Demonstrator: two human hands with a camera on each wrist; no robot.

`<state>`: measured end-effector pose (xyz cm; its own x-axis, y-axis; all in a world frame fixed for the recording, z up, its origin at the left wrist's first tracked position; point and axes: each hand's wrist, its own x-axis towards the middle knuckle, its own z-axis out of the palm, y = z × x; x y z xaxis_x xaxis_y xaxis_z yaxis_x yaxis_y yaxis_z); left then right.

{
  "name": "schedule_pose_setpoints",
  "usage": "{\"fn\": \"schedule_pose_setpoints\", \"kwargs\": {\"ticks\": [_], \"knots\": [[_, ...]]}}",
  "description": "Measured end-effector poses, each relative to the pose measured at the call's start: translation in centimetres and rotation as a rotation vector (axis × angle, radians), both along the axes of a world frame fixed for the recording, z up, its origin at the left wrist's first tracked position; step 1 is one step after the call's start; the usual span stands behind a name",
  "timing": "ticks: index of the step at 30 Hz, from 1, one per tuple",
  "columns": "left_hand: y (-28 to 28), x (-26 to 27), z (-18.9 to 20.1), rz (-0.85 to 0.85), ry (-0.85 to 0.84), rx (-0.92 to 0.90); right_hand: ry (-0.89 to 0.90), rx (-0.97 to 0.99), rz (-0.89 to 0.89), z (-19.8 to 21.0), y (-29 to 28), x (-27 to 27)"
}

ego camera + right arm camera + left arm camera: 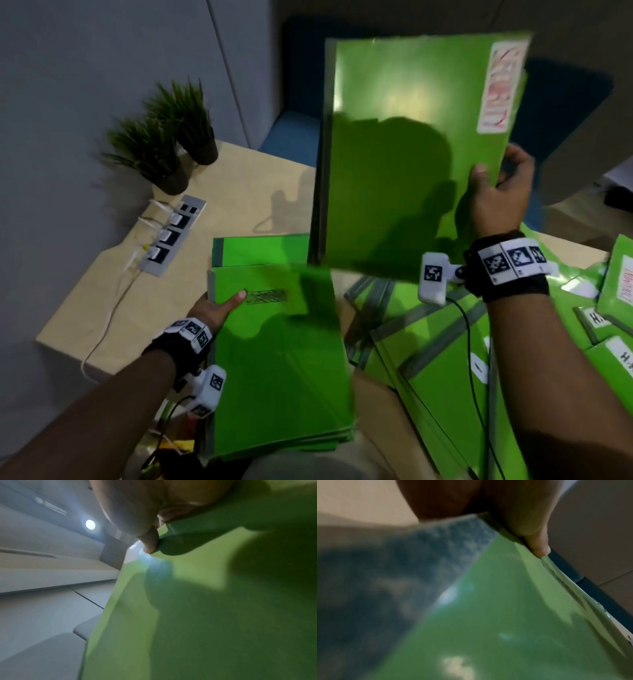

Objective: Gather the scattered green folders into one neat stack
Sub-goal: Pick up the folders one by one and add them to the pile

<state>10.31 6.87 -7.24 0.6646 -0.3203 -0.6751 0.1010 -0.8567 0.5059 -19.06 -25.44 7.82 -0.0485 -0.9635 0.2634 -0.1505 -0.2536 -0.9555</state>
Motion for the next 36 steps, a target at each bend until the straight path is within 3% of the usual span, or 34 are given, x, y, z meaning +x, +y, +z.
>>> {"fn": "schedule_pose_setpoints", "kwargs": {"ticks": [5,11,14,17,20,23,26,29,32,36], "knots": [[0.7,1.8,-3.4,-0.025,0.060,0.006,0.119,0.503,0.258,-8.2,7.6,1.6],[1.6,2.2,-5.3,0.040,0.151,-0.171,0.410,0.775,0.467,-13.5,15.9,3.5],[1.8,2.2,-6.0,0.074,0.219,-0.225,0.689,0.766,0.636,-14.6,16.5,4.4],[1.2,0.4,-1.3,0.109,0.218,-0.224,0.920,0.683,0.716,-14.4,14.9,6.2],[1.0,-1.3,0.7,0.085,0.225,-0.236,0.916,0.604,0.618,-12.9,12.5,8.6],[0.8,-1.7,0.7,-0.002,0.235,-0.206,0.957,0.573,0.684,-12.4,10.7,10.5],[0.1,-0.5,0.0,0.067,0.332,-0.250,1.114,0.591,0.774,-12.4,10.8,10.7],[-1.1,0.9,1.0,0.198,0.498,-0.346,1.150,0.640,0.808,-12.2,11.2,10.5],[-2.6,1.5,1.3,0.121,0.354,-0.255,1.187,0.623,0.825,-12.4,11.8,10.7],[-3.6,1.1,0.4,0.058,0.291,-0.116,1.181,0.604,0.830,-12.4,12.5,10.6]]}}
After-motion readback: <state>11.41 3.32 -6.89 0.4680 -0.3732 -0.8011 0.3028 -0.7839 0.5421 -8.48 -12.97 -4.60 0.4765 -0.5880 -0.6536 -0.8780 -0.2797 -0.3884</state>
